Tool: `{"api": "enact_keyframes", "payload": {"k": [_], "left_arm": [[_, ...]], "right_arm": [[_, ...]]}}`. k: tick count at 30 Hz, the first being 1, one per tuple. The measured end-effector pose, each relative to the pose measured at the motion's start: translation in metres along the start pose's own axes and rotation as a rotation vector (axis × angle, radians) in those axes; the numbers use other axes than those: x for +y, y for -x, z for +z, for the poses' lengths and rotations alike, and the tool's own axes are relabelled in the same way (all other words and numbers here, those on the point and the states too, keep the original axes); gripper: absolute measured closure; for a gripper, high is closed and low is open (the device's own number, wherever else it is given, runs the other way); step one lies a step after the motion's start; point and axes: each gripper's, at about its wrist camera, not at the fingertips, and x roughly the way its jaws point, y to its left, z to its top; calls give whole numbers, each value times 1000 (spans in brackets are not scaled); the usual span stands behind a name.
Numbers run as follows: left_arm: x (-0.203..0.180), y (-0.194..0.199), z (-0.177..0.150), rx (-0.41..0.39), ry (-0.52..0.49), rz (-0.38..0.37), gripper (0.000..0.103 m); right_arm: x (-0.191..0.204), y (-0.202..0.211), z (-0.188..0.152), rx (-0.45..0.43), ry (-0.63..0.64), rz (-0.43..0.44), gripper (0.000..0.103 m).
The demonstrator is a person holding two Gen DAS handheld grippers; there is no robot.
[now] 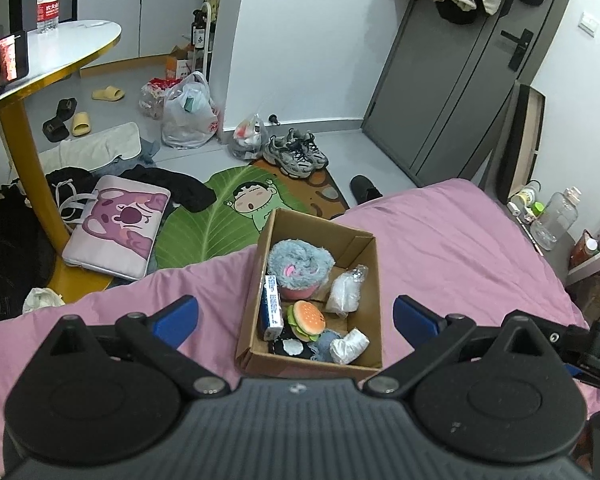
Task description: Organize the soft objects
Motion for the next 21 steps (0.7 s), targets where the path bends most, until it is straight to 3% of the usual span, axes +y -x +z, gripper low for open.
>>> {"api": "enact_keyframes", "payload": {"k": [21], "left_arm": [[-11, 69, -27, -56, -100, -20, 0]], "right_arm": [[8, 62, -23, -6, 124, -72, 0]]}}
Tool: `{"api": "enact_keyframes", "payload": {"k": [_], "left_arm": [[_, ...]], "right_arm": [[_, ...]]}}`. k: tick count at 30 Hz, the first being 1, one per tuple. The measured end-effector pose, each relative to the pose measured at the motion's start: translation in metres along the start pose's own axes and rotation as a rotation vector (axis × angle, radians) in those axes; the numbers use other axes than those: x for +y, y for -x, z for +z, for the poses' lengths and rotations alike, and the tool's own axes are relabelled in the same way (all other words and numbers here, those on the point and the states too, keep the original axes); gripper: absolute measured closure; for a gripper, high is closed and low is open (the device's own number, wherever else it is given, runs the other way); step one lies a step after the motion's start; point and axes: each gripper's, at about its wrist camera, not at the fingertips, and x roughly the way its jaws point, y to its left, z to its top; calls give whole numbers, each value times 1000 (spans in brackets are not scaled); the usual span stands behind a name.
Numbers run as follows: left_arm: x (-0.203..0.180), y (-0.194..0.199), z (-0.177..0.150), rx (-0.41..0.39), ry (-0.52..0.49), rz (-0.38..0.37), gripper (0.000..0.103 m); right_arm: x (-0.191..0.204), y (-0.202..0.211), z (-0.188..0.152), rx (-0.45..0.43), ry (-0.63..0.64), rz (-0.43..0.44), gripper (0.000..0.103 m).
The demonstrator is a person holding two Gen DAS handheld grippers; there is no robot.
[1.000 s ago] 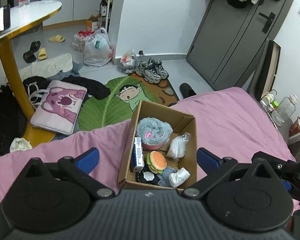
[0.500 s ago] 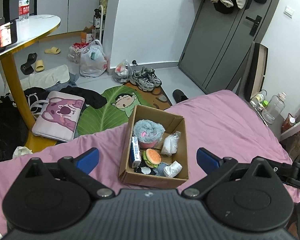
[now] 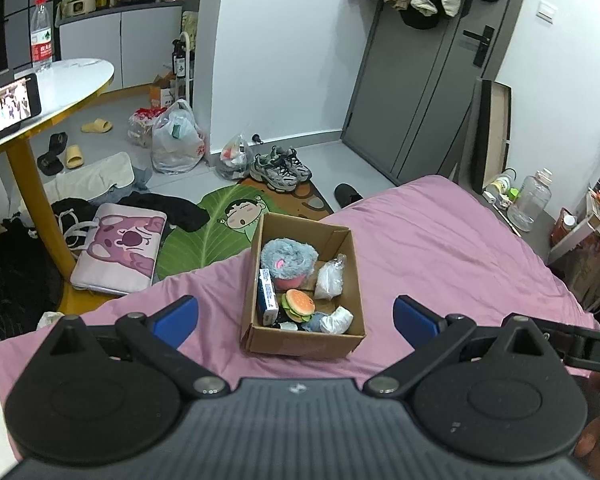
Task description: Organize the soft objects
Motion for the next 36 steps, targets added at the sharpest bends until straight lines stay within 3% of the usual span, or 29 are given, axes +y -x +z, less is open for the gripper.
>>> {"api": "enact_keyframes", "payload": {"k": [14, 36], "left_arm": [[-13, 39, -5, -42, -44, -32, 0], [-6, 50, -14, -31, -46, -20, 0]], "right_arm": [[-1, 33, -6, -40, 34, -1, 0], [0, 38, -13, -29, 65, 4, 0]]}}
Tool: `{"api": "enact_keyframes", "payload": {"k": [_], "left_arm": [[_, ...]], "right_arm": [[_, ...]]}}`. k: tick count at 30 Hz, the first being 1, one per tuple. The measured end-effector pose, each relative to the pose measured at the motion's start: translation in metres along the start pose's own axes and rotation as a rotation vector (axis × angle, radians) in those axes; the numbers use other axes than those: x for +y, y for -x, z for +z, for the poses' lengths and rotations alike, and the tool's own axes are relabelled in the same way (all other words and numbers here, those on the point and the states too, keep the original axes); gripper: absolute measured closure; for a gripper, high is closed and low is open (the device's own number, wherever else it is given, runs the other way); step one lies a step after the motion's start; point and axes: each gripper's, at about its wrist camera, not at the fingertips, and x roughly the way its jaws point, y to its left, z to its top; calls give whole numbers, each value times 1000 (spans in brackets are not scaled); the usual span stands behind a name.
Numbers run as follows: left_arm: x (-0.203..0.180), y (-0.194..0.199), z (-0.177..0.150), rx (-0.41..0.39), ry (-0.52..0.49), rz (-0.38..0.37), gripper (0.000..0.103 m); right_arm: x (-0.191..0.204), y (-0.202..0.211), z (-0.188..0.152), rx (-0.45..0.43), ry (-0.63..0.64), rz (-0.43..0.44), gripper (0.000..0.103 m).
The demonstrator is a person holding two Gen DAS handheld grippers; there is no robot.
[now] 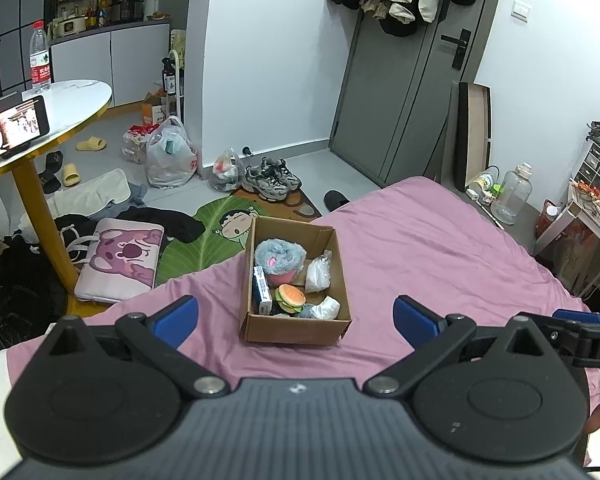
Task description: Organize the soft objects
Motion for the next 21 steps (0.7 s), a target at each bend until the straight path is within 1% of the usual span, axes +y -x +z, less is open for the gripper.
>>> {"api": "enact_keyframes", "payload": {"k": [21], "left_arm": [[0, 0, -2, 1, -6, -2, 0]], "right_arm": [[-2, 2, -2, 7, -1, 6, 0]]}}
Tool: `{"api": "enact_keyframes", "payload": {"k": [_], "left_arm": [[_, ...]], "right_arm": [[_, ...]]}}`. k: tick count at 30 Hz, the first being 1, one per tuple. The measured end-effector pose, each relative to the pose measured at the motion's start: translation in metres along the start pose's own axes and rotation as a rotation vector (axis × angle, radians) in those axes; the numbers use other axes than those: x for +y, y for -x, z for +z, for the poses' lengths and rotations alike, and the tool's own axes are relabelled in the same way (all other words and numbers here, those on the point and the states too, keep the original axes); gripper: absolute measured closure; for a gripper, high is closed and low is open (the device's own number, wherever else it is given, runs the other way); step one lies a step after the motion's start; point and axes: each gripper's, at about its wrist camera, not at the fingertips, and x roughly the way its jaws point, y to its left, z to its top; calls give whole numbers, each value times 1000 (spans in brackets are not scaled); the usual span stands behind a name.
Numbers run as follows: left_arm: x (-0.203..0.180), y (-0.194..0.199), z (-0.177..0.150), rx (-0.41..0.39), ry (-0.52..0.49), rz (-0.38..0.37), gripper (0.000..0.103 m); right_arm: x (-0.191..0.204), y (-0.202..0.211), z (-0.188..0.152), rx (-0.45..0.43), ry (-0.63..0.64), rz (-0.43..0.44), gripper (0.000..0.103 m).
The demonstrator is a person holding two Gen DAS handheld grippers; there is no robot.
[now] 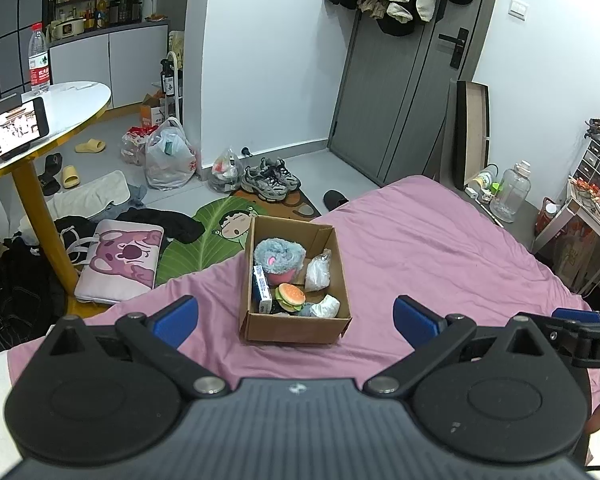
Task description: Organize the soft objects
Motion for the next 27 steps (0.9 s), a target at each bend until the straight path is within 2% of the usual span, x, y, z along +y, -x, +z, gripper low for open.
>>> {"api": "enact_keyframes", "payload": {"k": [27], "left_arm": [[0, 0, 0, 0, -2, 2, 0]], "right_arm": [[0, -1, -1, 4, -5, -3, 0]]}}
